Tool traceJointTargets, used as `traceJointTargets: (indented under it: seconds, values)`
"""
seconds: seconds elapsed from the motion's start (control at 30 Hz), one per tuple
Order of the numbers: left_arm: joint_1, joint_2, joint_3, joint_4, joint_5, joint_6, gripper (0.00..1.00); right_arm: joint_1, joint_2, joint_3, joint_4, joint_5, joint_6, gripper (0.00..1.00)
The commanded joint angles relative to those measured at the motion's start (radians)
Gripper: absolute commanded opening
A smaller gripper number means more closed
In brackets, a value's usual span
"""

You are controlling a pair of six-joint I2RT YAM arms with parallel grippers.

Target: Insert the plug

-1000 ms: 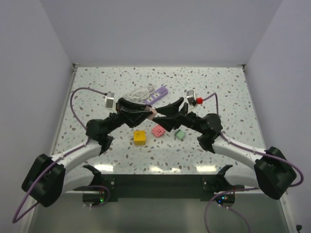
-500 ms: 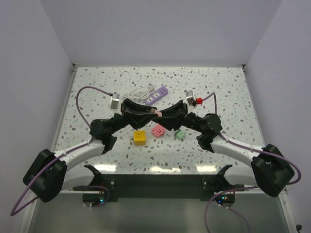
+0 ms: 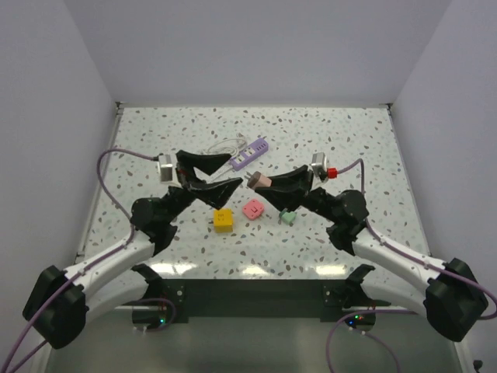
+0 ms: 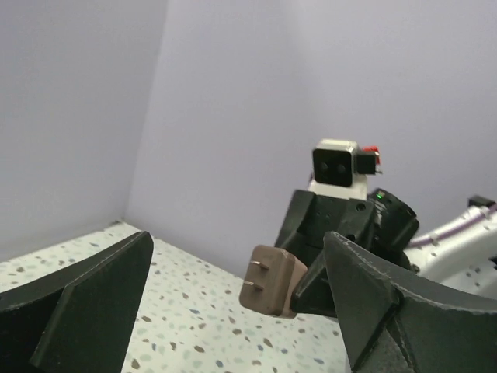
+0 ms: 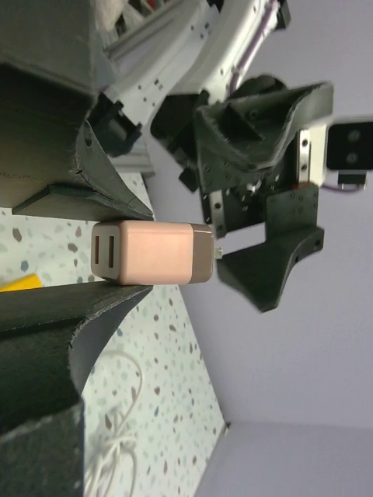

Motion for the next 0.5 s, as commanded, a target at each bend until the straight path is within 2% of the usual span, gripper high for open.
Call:
traceJointTargets:
  seconds: [0.0,0.07,0.13,0.17,0.2,0.3,0.47]
  values:
    - [-0.005,-0.111,-0.006,-0.195,-0.224,0.141,0.98,-0.01,-0.103,-0.017,-0.15,0.108,-0.128,0.0]
    - [-0.004,-0.169,-0.017,-0.264,-0.292,0.175,0.99,-0.01,-0.136,-0.025,-0.196,0.143,-0.153,0.0]
    - [-0.005,-0.218,-0.025,-0.419,-0.428,0.196,0.98,-0.013,-0.177,-0.017,-0.268,0.2,-0.193,0.0]
    - [-0.005,-0.226,-0.022,-0.546,-0.471,0.2,0.98,-0.013,-0.189,-0.008,-0.3,0.214,-0.21,0.0]
    - [-0.005,-0.231,-0.017,-0.612,-0.553,0.204,0.97,-0.013,-0.2,0.007,-0.372,0.246,-0.242,0.0]
    - [-0.014,-0.203,-0.014,-0.819,-0.664,0.183,0.96,-0.015,-0.202,0.073,-0.493,0.309,-0.289,0.0]
    - [-0.096,-0.211,-0.031,-1.043,-0.845,0.146,0.95,-0.013,-0.193,0.147,-0.591,0.384,-0.316,0.0]
